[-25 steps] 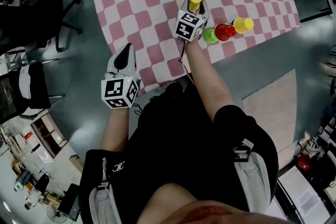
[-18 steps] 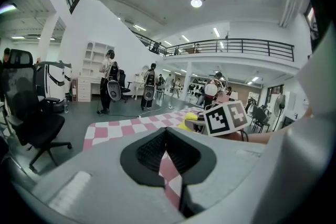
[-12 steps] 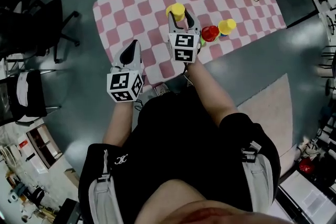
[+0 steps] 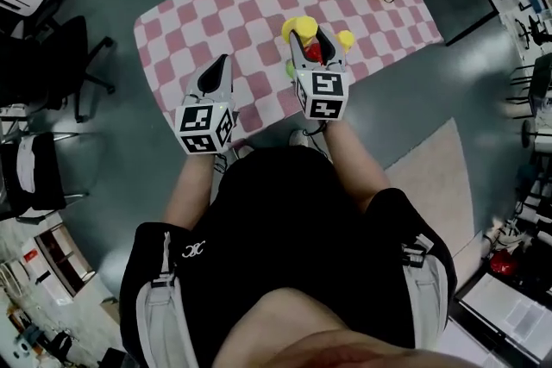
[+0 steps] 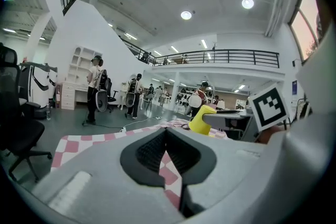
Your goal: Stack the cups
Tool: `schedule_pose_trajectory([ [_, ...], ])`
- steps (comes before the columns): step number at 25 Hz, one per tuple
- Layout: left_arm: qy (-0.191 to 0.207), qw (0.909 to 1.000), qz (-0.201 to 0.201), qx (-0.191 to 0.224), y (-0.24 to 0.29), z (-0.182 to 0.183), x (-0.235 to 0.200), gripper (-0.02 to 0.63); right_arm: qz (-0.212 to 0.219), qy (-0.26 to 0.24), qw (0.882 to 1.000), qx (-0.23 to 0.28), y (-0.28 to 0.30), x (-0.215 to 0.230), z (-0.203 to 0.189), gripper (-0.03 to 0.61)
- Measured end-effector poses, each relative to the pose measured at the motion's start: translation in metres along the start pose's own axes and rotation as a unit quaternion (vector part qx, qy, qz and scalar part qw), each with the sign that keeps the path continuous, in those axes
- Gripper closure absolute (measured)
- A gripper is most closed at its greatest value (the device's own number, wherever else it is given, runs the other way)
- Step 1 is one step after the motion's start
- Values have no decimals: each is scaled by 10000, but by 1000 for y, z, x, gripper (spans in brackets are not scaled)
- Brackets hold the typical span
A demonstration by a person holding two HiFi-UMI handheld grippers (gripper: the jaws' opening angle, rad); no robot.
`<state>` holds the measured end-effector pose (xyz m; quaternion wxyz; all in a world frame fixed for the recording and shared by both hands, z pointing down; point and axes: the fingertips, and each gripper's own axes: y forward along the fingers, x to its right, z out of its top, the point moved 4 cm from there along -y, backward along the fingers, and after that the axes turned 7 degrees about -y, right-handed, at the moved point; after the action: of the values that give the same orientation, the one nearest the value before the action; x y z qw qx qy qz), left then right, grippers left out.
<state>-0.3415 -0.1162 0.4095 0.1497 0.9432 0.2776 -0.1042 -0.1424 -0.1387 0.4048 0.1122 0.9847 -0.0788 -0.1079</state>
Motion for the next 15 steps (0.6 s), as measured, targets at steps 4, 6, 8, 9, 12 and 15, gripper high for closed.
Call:
schedule_pose_trajectory([
  [4, 89, 9998, -173, 7, 21, 5, 26, 598, -166, -53, 9998, 63, -17, 38, -2, 373],
  [6, 124, 9996, -255, 2, 30, 7, 40, 598, -220, -73, 9997, 46, -24, 57, -7, 373],
  [8, 149, 9994, -305, -1, 39, 8, 52, 598, -236, -97, 9997, 32, -27, 76, -12, 372],
  [9, 156, 9994, -319, -4, 44, 8, 58, 598, -240, -110, 9996, 20, -28, 84, -15, 371],
  [12, 178, 9993, -326, -31, 55, 5, 73, 598, -206, -122, 9997, -41, -28, 103, -26, 371],
  [15, 182, 9994, -293, -65, 63, 0, 84, 598, -80, -139, 9998, -131, -26, 112, -40, 371],
])
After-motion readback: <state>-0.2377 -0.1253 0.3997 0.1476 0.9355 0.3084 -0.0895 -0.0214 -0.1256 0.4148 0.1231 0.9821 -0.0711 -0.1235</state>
